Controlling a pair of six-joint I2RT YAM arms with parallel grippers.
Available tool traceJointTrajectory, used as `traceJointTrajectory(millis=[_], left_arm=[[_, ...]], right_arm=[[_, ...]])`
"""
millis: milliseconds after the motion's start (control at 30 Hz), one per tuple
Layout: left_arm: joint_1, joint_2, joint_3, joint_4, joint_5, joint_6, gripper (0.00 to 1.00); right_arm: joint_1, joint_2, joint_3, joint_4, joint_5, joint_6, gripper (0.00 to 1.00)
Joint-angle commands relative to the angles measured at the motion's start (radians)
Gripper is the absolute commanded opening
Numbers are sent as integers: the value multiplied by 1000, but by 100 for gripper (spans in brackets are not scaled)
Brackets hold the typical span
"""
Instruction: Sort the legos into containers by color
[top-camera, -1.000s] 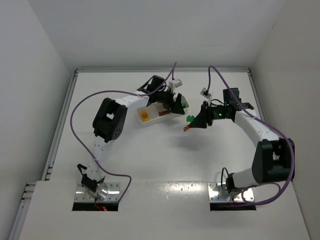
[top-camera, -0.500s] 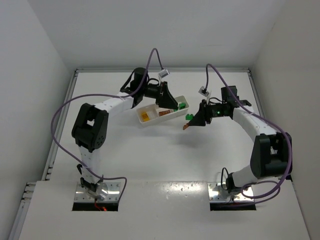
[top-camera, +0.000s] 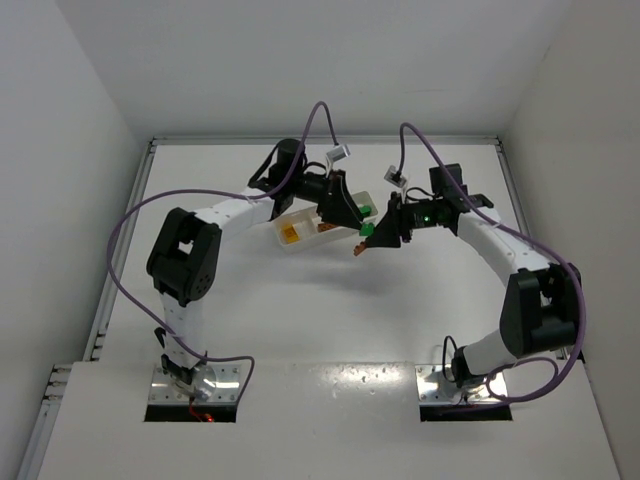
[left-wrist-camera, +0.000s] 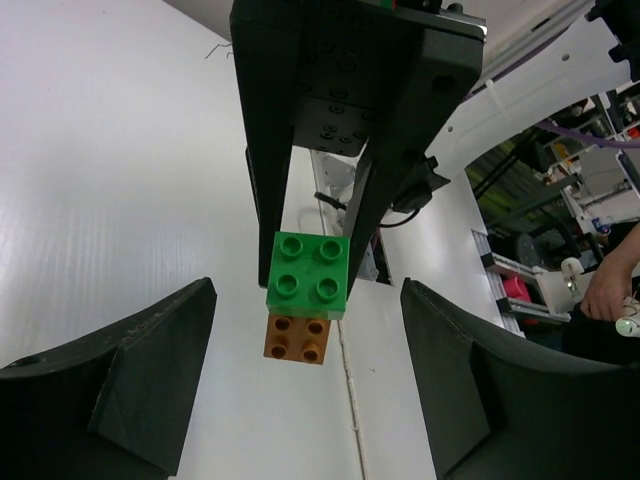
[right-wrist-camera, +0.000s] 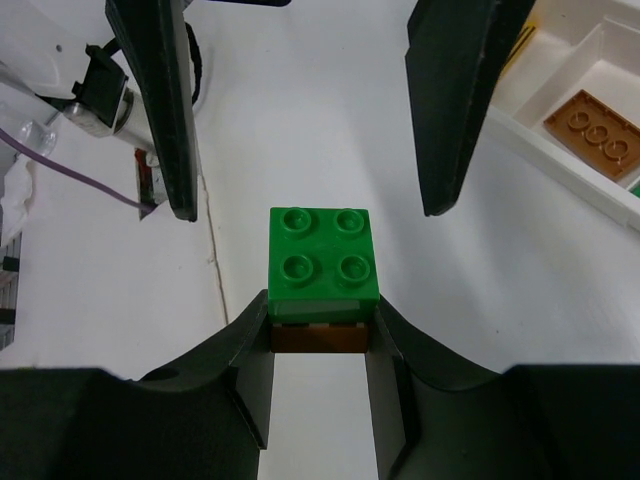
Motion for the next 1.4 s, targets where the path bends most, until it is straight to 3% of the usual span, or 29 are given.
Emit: traceJointTrajectory(millis=[0,167,300,500,633,1000,1100,1200,1367], left_arm=[[-1,-21,47,49,22,5,79],[-10,-11,58,98,44,-33,66],[-19,-1,58,98,67,-33,66],[-29,-1,58,98,67,-43,76],[-29,8,58,98,67,-43,75],[-47,17,58,98,67,-43,33],[-47,17,58,98,78,-43,17],[-47,17,58,109,69,-52,12],[8,52,113,328,69,-238,5]], right_arm=[[14,-9,49,41,-38,1,0],[23,-9,49,41,-38,1,0],[23,-9,58,41,-38,1,0],[23,0,67,50,-47,10,0],[23,0,77,50,-47,10,0],[23,0,77,88,-47,41,0],[23,-9,77,88,-47,50,0],[23,-9,68,88,-47,50,0],[14,-31,28,67,-38,32,0]])
